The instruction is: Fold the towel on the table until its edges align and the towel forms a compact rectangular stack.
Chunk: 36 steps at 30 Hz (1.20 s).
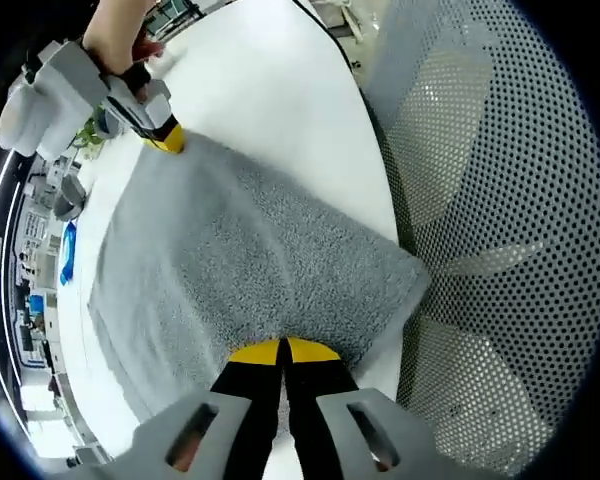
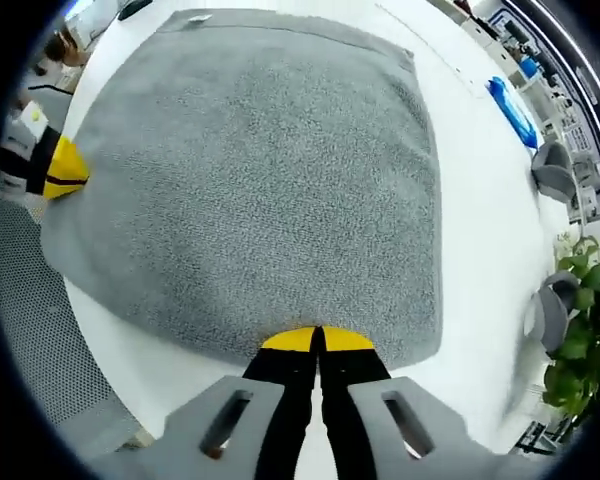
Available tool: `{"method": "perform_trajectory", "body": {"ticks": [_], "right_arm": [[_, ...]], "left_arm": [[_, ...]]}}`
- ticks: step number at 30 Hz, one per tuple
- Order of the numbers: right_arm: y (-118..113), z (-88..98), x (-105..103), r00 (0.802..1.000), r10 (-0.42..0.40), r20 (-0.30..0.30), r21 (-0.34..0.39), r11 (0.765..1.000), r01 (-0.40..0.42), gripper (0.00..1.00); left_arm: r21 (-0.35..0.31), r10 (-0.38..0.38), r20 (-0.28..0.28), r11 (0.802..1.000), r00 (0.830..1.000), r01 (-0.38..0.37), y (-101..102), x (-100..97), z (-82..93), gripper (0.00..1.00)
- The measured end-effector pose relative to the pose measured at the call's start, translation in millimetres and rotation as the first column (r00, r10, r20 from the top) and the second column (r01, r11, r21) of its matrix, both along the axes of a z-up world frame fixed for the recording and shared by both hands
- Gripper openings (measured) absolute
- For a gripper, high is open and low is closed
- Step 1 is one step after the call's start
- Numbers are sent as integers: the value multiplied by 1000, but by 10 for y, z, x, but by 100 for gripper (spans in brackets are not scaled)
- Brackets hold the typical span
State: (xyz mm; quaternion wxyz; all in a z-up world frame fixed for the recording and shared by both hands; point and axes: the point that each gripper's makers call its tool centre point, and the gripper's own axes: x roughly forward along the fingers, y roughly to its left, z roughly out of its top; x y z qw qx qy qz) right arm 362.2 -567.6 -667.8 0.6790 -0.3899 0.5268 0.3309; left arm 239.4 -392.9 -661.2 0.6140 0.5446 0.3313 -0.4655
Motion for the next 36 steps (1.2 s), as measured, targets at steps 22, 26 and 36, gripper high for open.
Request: {"method": "perform_trajectory", "body": {"ticks": [22, 26, 36], "right_arm": [[124, 27, -219, 999, -36, 37, 131, 991, 31, 0], [152, 17, -240, 998, -17, 60, 113, 994, 10, 0], [169, 19, -245, 972, 143, 185, -100, 987, -127, 0]], "left_arm": [[-53, 168, -36, 984, 985, -170, 297, 103, 5, 1], [-64, 183, -46, 981, 982, -186, 325, 117, 8, 1], [-112, 184, 1, 977, 983, -183, 338, 130, 19, 1]]}}
